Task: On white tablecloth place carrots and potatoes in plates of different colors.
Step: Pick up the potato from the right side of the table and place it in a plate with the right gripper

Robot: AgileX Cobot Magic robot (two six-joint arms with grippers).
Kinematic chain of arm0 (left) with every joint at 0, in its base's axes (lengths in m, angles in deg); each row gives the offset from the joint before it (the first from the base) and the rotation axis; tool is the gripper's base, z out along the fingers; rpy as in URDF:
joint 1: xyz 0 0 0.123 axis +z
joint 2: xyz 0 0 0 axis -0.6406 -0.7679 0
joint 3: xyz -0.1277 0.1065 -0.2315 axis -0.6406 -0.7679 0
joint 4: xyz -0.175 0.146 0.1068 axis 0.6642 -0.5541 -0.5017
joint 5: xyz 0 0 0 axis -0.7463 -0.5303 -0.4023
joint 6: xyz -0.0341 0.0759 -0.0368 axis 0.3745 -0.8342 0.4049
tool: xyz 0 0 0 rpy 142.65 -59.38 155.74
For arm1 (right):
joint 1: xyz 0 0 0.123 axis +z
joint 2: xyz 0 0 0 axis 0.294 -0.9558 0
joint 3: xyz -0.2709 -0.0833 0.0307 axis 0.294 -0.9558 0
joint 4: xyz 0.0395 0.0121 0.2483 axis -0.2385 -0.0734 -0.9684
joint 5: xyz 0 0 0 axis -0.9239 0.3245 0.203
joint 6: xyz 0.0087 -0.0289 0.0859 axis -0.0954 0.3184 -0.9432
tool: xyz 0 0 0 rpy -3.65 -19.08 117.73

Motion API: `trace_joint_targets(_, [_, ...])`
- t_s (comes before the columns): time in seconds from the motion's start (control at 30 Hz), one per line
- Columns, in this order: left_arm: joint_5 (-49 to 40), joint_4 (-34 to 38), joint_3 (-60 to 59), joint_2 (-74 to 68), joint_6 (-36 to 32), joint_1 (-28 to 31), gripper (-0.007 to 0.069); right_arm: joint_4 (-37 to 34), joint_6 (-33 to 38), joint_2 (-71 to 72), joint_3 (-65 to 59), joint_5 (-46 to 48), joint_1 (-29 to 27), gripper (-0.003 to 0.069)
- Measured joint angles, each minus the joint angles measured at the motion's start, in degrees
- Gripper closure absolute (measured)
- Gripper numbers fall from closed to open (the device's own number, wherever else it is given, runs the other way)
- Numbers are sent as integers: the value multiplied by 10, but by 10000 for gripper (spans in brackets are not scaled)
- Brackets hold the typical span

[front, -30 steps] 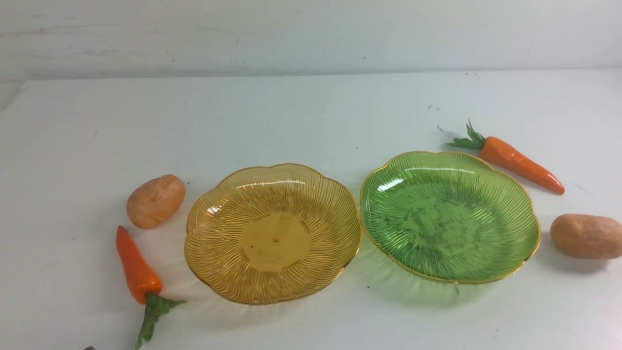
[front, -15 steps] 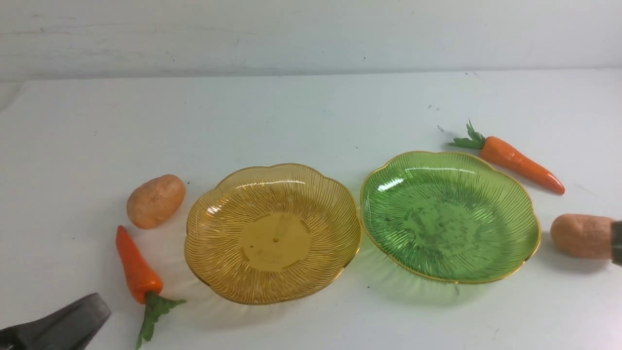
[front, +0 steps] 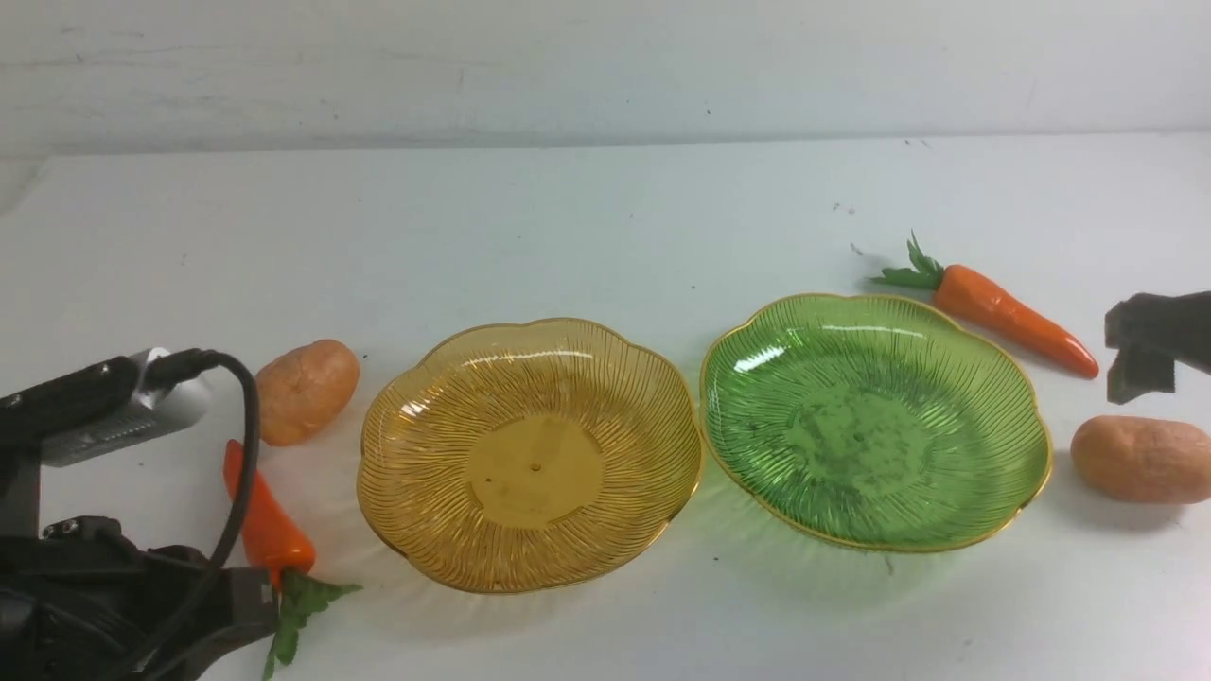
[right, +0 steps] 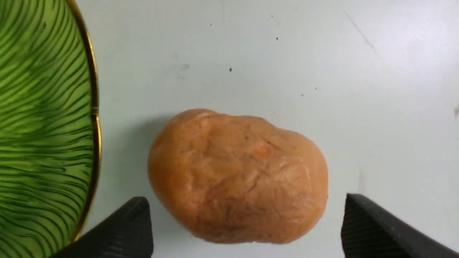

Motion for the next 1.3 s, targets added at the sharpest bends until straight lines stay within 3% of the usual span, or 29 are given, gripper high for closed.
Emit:
trace_joint_targets(0.23, [-3, 0, 0, -1, 0, -1, 561, -1, 208, -91, 55, 43, 0, 40])
trace_joint_targets(0.37, [-3, 0, 0, -1, 0, -1, 554, 1, 264, -105, 66, 57, 0, 76])
trace_joint_targets(0.77, [-3, 0, 0, -1, -1, -1, 554, 12, 280, -116, 75, 84, 2, 95])
trace_joint_targets(1.2, [-3, 0, 0, -1, -18, -1, 554, 20, 235, -72, 131, 138, 2, 106])
trace_joint_targets(1.3, [-3, 0, 0, -1, -23, -1, 554, -9, 218, -50, 167, 144, 2, 110])
